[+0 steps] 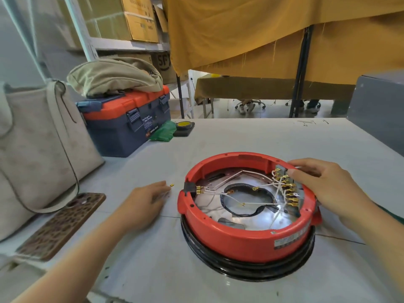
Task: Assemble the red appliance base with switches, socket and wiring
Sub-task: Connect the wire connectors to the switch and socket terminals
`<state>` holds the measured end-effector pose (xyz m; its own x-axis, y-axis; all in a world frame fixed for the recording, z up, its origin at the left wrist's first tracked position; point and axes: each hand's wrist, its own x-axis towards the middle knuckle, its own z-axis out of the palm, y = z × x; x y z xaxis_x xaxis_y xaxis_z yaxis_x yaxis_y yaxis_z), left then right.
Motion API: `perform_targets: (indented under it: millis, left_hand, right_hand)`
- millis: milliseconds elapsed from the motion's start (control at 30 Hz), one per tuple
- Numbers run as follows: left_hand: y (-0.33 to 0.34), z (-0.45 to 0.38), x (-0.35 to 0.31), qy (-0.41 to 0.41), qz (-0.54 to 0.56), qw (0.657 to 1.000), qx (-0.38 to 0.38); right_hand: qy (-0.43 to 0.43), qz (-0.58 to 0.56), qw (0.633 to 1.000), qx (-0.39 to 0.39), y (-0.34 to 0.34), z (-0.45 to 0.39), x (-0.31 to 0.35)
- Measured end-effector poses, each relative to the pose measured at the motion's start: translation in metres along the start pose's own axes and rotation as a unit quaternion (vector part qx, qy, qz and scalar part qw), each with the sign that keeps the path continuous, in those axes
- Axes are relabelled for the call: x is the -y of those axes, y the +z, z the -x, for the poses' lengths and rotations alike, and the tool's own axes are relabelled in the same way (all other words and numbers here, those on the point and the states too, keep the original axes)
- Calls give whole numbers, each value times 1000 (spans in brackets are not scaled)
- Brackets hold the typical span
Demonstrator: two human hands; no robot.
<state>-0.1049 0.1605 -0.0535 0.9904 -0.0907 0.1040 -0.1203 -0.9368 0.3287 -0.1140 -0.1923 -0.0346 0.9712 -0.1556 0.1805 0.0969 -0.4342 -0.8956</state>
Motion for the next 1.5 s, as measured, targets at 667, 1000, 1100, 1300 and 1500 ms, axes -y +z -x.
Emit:
perform_targets:
  millis: [667, 1000, 1100, 1300, 1500]
  left_hand:
    - [5, -11, -5, 10, 1, 995, -99]
    - [-32, 2, -43, 83, 124, 971, -187]
    - [-41, 7, -61, 132, 138, 962, -194]
    - [-45, 13, -87, 227, 117, 953, -163]
    - [-39, 8, -108, 262, 109, 950, -126]
  right_hand:
    - [11, 11, 1000, -2, 1, 0, 3]
    - [15, 14, 999, -45, 9, 2, 5]
    - [13, 32, 997, -70, 14, 3, 7]
    - [10, 31, 996, -79, 21, 4, 7]
    - [13, 22, 998, -50, 18, 4, 7]
